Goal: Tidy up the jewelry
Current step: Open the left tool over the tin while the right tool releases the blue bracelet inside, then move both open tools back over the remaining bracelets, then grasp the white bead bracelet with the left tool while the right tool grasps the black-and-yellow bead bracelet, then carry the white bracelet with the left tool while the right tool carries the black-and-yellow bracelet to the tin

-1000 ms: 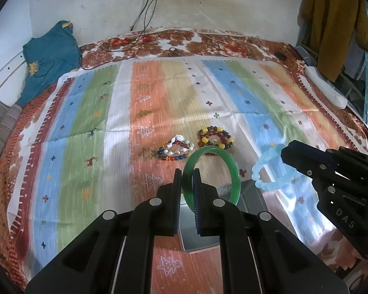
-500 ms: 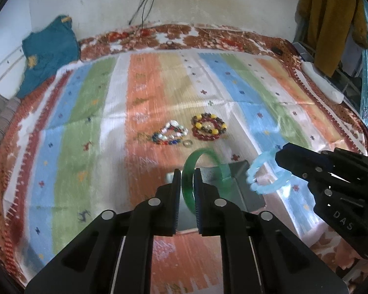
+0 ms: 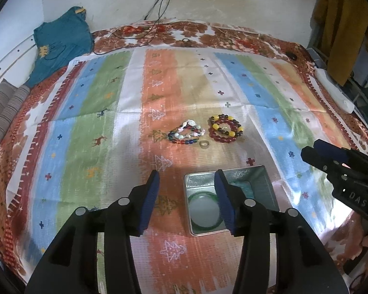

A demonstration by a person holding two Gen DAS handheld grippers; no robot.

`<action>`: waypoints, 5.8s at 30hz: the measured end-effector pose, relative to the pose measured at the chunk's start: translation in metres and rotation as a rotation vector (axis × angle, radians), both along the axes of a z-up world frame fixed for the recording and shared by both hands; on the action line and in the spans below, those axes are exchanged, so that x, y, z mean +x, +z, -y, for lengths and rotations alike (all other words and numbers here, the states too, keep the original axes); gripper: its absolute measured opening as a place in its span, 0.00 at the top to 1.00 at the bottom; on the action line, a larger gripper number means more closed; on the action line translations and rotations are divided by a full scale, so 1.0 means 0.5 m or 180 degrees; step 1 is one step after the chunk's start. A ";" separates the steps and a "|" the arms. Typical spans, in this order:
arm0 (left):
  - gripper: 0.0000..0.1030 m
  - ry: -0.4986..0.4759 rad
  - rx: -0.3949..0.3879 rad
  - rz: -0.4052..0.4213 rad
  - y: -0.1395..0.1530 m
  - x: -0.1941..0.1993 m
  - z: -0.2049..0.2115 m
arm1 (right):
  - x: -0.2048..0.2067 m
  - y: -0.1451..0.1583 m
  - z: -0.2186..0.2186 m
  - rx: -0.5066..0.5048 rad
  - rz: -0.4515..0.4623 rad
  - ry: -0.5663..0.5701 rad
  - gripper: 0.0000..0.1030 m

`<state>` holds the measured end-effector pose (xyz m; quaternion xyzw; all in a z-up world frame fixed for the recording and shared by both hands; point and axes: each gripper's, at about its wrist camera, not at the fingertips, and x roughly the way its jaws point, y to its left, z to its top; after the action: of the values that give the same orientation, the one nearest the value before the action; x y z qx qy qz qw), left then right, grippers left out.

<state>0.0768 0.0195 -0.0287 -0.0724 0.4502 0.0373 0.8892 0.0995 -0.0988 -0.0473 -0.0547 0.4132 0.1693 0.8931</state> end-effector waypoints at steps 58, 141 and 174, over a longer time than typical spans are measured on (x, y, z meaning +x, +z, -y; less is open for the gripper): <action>0.24 -0.0062 -0.0032 -0.0161 -0.116 0.265 -0.067 | 0.247 -0.111 -0.002 -0.0312 -0.0566 -0.0338 0.28; 0.92 -0.0521 0.0088 -0.0587 -0.203 0.398 -0.035 | 0.350 -0.182 -0.032 -0.0709 -0.0611 -0.0243 0.88; 0.92 -0.0448 0.0057 -0.0093 -0.047 0.257 -0.011 | 0.210 -0.020 -0.063 -0.0143 0.0160 -0.0046 0.88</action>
<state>0.2052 0.0251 -0.0523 -0.0321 0.4667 -0.0202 0.8836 0.2044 -0.0672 -0.0571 -0.0760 0.3947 0.1521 0.9029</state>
